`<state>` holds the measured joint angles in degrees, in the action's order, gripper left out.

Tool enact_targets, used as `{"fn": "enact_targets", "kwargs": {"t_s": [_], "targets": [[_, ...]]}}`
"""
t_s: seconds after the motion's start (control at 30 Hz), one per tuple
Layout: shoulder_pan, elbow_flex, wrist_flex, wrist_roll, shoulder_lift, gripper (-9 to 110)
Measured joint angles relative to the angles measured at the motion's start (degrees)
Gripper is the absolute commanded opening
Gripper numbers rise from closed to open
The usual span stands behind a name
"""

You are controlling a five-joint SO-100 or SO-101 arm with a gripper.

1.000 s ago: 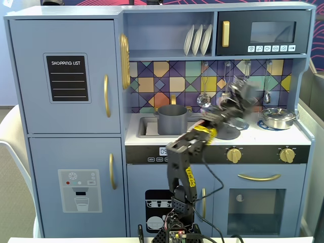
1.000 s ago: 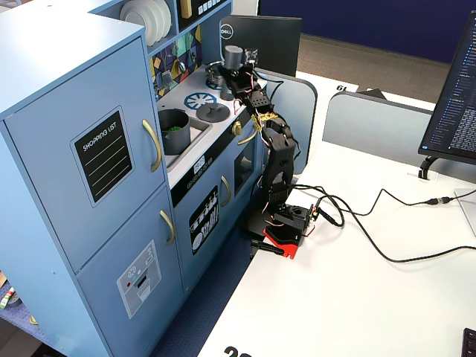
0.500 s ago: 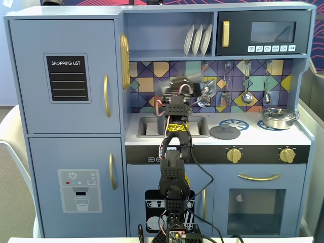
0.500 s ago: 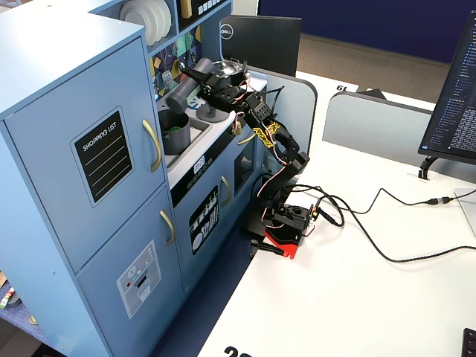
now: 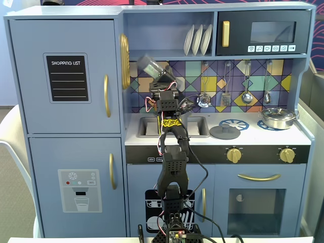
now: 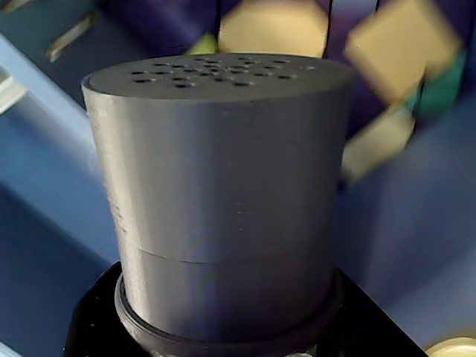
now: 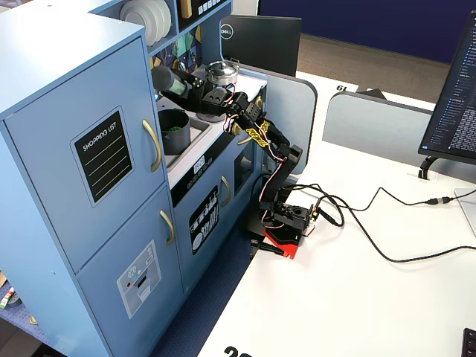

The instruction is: Put salt in the gray recipient

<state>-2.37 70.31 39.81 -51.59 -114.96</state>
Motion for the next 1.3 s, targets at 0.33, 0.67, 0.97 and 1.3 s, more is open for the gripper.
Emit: {"fn": "enact_targets", "kwargs": {"t_s": [0.33, 0.67, 0.97, 1.3], "targets": [[1.14, -9.49, 15.38, -9.40, 8.44, 0], [-0.97, -13.27, 8.26, -10.28, 12.92, 0], [-0.79, -9.76, 8.88, -12.30, 13.62, 0], [1.23, -11.34, 13.54, -7.82, 13.62, 0]]}}
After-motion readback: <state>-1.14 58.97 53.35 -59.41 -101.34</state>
